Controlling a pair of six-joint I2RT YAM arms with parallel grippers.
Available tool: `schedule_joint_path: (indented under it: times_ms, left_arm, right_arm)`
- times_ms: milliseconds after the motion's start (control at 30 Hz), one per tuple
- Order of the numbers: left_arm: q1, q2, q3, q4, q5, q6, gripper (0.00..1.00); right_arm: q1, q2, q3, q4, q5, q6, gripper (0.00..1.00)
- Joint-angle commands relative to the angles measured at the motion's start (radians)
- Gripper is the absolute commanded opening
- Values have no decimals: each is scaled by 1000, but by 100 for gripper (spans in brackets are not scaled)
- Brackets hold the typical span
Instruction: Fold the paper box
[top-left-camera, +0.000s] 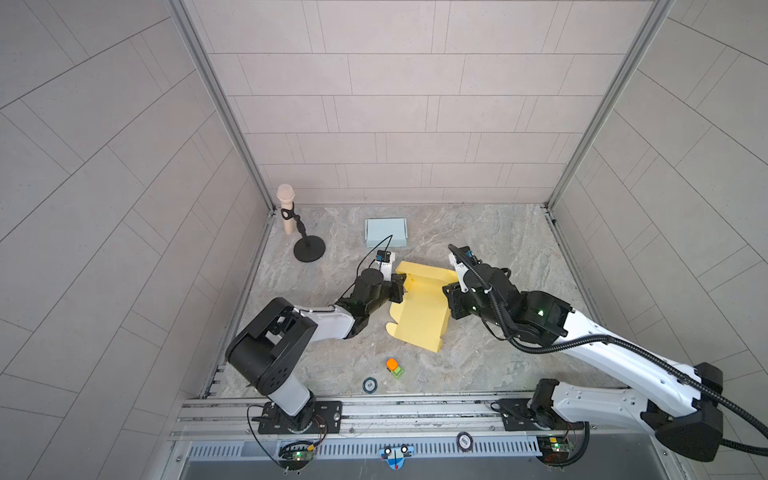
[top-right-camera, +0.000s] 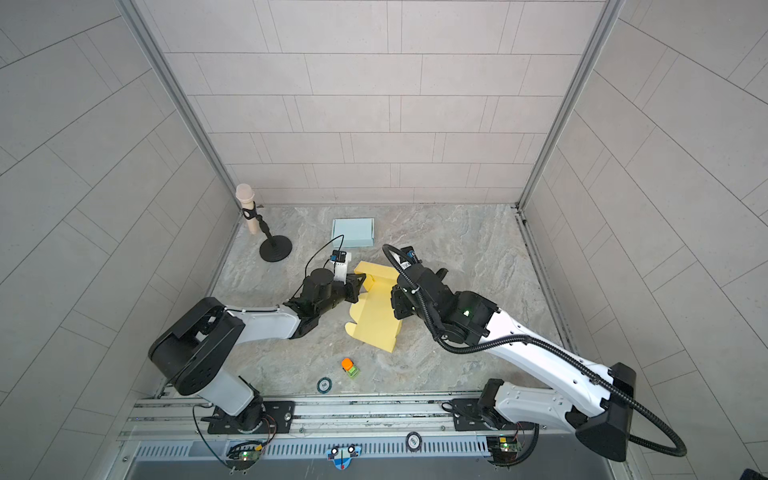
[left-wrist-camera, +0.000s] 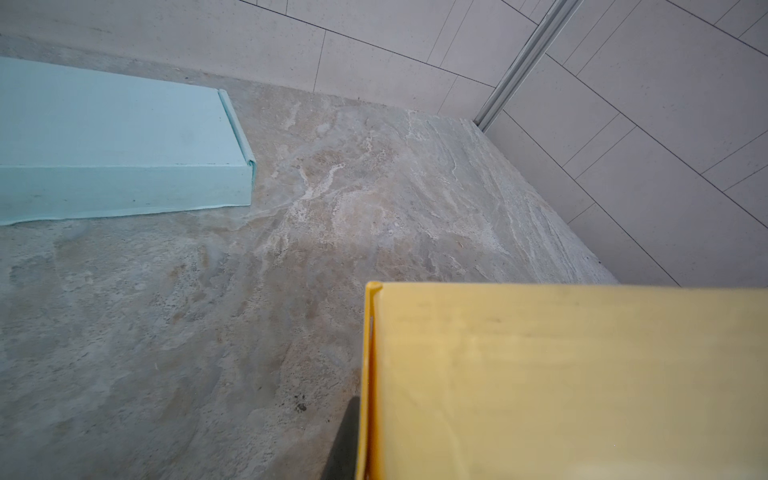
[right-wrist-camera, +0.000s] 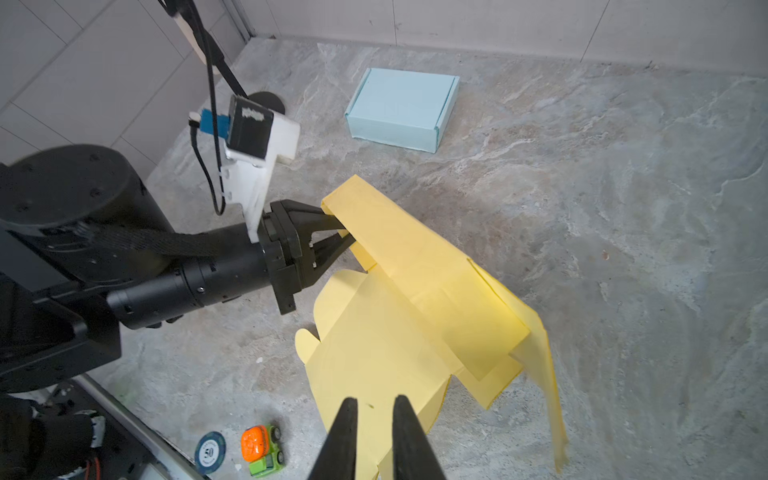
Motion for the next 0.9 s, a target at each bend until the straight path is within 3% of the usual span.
schedule_joint_path:
  times_ms: [0,200,400,867]
  left_arm:
    - [-7,-38,12,-25,-20,-9,9]
    - [-16,-45,-13,0,-24,-8,9]
    - [-24,-76,-28,11,-22,6,9]
    - [-32,-63,-27,33,35,8,8]
  right_arm:
    - [6,3,2,-9,86,4,15]
    - [6,11,-57,-5,230,49,8]
    - [-2,31,-118,79,267,59,9]
    - [-56,41,-156,196,201,57,10]
